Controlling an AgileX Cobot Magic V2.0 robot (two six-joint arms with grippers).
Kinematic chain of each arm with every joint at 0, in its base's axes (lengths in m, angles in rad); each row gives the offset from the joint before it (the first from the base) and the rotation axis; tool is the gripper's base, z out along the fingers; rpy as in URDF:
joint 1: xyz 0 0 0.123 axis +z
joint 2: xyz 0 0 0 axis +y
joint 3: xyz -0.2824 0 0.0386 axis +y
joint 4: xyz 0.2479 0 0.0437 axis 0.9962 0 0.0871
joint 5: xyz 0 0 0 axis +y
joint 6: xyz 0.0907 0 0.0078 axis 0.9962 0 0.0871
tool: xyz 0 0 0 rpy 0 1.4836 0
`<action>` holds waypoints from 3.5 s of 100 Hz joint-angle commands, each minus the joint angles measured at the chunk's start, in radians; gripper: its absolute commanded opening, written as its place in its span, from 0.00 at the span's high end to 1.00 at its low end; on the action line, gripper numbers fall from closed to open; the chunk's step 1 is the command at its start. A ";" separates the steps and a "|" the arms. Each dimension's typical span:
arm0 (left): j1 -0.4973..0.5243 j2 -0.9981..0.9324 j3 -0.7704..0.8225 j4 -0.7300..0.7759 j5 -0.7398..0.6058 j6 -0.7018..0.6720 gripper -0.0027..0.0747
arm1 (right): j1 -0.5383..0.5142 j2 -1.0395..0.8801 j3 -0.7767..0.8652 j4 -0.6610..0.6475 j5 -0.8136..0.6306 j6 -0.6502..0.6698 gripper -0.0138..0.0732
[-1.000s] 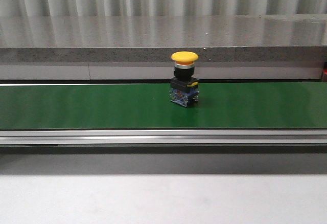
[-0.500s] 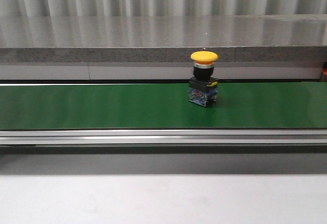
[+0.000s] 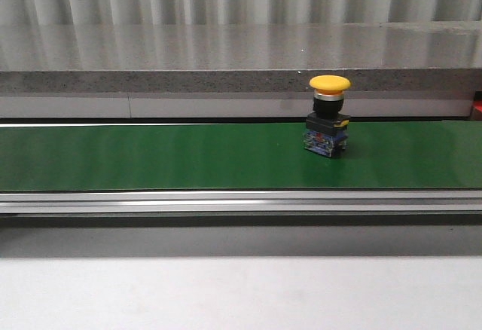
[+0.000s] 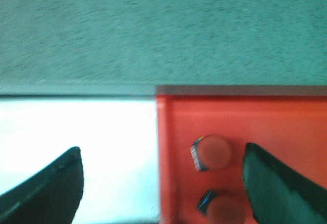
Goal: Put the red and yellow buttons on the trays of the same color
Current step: 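Carry the red button into the red tray and open the right gripper, then reach the right gripper down to the yellow button and grasp it, then lower the yellow button into the yellow tray and open the right gripper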
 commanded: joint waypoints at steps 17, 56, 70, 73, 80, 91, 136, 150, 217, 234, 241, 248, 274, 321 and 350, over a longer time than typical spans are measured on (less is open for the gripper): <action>-0.008 0.009 -0.023 -0.012 -0.079 -0.001 0.99 | 0.101 -0.286 0.273 0.021 -0.034 -0.056 0.12; -0.008 0.009 -0.023 -0.012 -0.079 -0.001 0.99 | 0.283 -0.488 0.632 0.021 0.016 -0.085 0.12; -0.008 0.009 -0.023 -0.012 -0.079 -0.001 0.99 | 0.355 -0.484 0.686 0.021 -0.001 -0.101 0.12; -0.008 0.009 -0.023 -0.012 -0.079 -0.001 0.99 | 0.369 -0.483 0.691 0.021 -0.012 -0.101 0.12; -0.008 0.009 -0.023 -0.012 -0.079 -0.001 0.99 | 0.402 -0.470 0.695 0.022 -0.040 -0.101 0.12; -0.008 0.009 -0.023 -0.012 -0.079 -0.001 0.99 | 0.439 -0.440 0.695 0.022 -0.098 -0.101 0.12; -0.008 0.009 -0.023 -0.012 -0.079 -0.001 0.99 | 0.472 -0.282 0.693 0.027 -0.298 -0.100 0.30; -0.008 0.009 -0.023 -0.012 -0.079 -0.001 0.99 | 0.472 -0.275 0.693 0.027 -0.291 -0.086 0.58; -0.008 0.009 -0.020 -0.012 -0.079 -0.001 0.99 | 0.077 -0.490 0.633 -0.276 -0.060 0.309 0.69; -0.008 0.009 -0.020 -0.012 -0.079 -0.001 0.99 | -0.141 -0.476 0.639 -0.276 -0.083 0.385 0.69; -0.008 0.009 -0.020 -0.012 -0.079 -0.001 0.99 | -0.210 -0.461 0.639 -0.276 -0.106 0.413 0.69; -0.008 0.009 -0.020 -0.012 -0.079 -0.001 0.99 | -0.262 -0.442 0.639 -0.275 -0.138 0.438 0.69; -0.008 0.009 -0.020 -0.012 -0.079 -0.001 0.99 | -0.311 -0.354 0.639 -0.274 -0.235 0.471 0.69; -0.008 0.009 -0.020 -0.012 -0.079 -0.001 0.99 | -0.311 -0.130 0.639 -0.274 -0.261 0.471 0.69; -0.008 0.009 -0.020 -0.012 -0.079 -0.001 0.99 | -0.311 -0.069 0.639 -0.274 -0.262 0.471 0.64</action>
